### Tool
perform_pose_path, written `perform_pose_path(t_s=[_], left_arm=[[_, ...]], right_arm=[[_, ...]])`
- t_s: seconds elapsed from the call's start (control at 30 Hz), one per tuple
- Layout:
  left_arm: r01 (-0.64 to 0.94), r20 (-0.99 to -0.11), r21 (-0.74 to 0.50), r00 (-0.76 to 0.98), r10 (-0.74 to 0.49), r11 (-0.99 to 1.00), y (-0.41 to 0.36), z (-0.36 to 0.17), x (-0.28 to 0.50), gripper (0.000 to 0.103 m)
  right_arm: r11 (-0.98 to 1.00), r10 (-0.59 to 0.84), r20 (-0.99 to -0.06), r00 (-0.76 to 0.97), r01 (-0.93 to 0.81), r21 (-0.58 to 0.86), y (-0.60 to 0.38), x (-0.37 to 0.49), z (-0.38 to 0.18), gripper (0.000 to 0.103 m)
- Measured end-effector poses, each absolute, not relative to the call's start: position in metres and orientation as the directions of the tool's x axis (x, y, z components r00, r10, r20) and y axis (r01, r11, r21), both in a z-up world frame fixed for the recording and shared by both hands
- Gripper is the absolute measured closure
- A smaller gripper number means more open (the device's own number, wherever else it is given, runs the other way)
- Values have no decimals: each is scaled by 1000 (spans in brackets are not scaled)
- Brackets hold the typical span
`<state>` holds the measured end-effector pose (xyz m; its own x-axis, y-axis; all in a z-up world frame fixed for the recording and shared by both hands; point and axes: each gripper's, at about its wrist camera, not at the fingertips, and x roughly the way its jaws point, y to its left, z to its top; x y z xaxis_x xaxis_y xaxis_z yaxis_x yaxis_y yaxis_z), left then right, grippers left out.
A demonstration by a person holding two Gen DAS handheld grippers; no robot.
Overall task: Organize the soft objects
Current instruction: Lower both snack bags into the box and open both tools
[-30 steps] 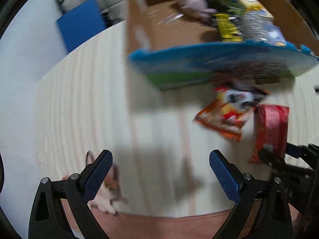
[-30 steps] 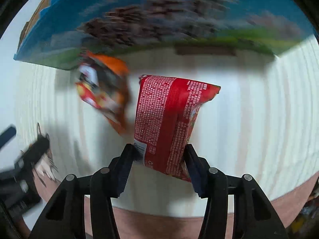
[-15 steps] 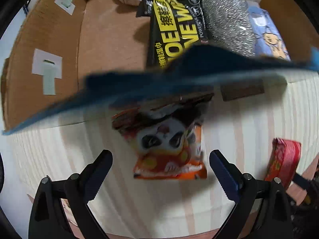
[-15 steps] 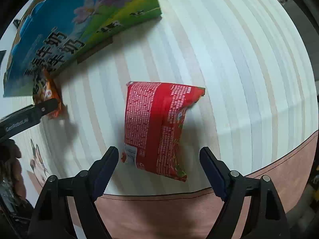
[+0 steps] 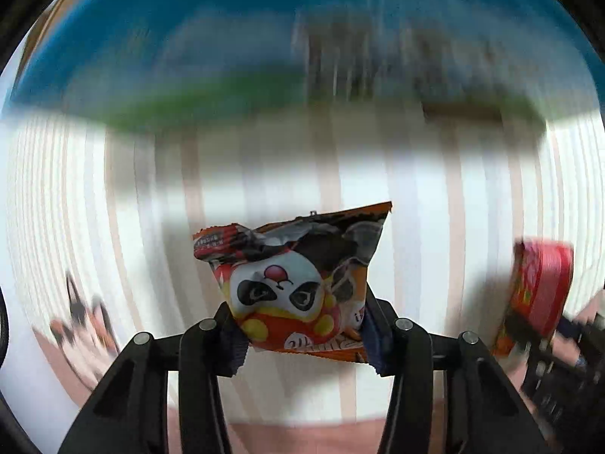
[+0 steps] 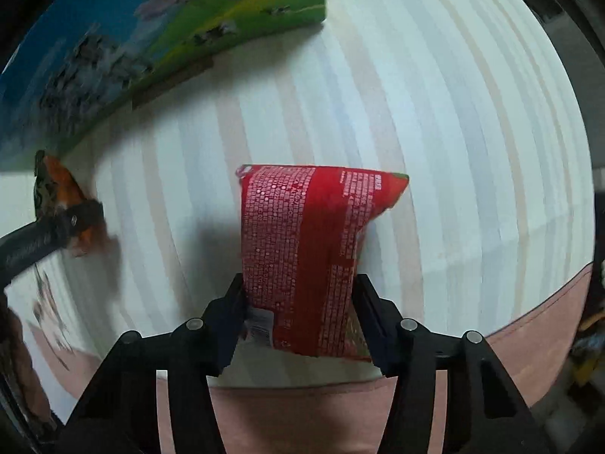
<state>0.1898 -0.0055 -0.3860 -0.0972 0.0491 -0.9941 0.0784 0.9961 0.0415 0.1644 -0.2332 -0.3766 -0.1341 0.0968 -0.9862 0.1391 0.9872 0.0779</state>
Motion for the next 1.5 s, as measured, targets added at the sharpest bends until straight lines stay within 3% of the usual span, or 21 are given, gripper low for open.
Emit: perform_pose_path(t_s=[0.2,0.53,0.67,0.77,0.87,1.03,1.23,1.37,1.5], left_arm=[[49,-980,15,-199,24,999,-5,-399,120,56],[2,-982,1,-186,1,1000,17,-405,127,48],[6,-986,5,-168,6,1000,8,-396,131,58],[22,-989,12,-149,15,1000,-4,-384,121,60],[29,-993,-26,-114,-22,999,-12,-350,117,60],[59,-997,-75,9,-76,995,-7,-260,148,60],[125,-990,16,143,-2,992,6,-172,251,60],[155,-984,122,150,99,980,28,-170,329,60],[167,-988,151,68,141,974,32,-197,381,60]], right_arm=[[998,69,-974,-214,-1,70,-222,131,-384,47],[997,31,-971,-235,-68,48,-212,123,-394,39],[996,3,-973,-230,-91,25,-201,127,-397,38],[995,-11,-976,-217,-103,12,-176,122,-397,48],[993,98,-967,-235,-46,112,-172,120,-389,52],[963,262,-954,-146,-18,268,-165,141,-323,53],[898,438,-898,38,-63,436,-145,204,-230,53],[886,463,-880,108,-93,455,-128,260,-207,53],[867,498,-862,92,-73,493,-97,310,-222,53]])
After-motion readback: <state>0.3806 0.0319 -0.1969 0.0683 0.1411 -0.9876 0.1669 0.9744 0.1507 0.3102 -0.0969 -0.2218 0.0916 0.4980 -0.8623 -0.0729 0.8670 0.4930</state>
